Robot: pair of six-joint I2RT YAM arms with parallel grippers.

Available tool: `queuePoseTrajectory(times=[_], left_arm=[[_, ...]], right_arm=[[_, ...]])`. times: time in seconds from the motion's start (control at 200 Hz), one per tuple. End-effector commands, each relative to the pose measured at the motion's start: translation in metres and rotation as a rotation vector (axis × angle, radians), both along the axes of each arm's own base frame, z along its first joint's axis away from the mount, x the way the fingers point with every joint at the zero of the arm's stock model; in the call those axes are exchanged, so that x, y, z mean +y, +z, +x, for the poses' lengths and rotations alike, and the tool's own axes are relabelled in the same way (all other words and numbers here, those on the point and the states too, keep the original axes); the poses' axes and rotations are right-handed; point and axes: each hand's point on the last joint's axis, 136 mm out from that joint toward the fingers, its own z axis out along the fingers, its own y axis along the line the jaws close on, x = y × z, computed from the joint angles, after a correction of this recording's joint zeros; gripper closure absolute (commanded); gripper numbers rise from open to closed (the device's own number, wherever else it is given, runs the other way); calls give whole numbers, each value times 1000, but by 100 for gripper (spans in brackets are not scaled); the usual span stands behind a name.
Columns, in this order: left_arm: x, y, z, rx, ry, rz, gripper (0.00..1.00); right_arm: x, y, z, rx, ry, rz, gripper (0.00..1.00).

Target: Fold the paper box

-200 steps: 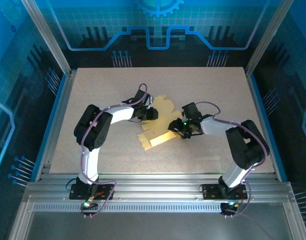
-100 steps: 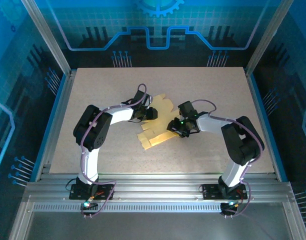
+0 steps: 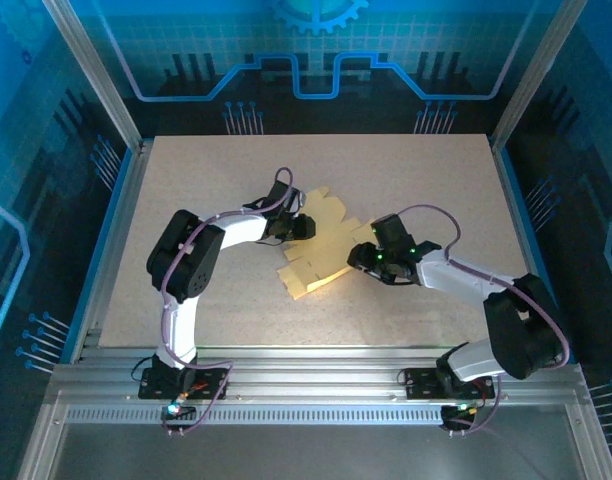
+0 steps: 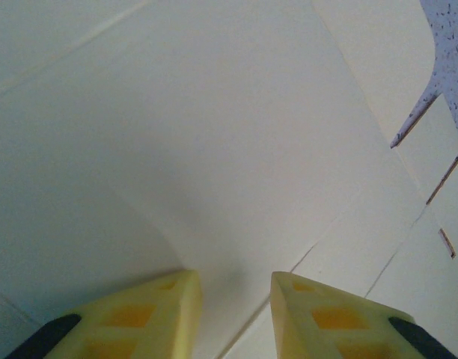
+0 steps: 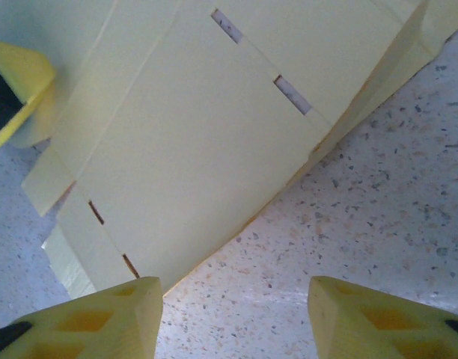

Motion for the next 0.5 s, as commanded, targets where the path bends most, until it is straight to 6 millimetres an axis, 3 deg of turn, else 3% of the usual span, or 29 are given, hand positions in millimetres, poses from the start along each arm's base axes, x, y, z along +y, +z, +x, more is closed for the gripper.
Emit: queuePoseTrajectory(times=[0.0,0.275,0.49], left_arm=[[15,-54,-53,226,-17,99,67],[13,-58,-59,221,-56,121,67],[13,-59,-59,219,-60,127,67]], right_arm=[[6,-5,4,22,9,25,49],[45,-4,40,16,91,71,54],[53,-45,43,136,115,0,53]])
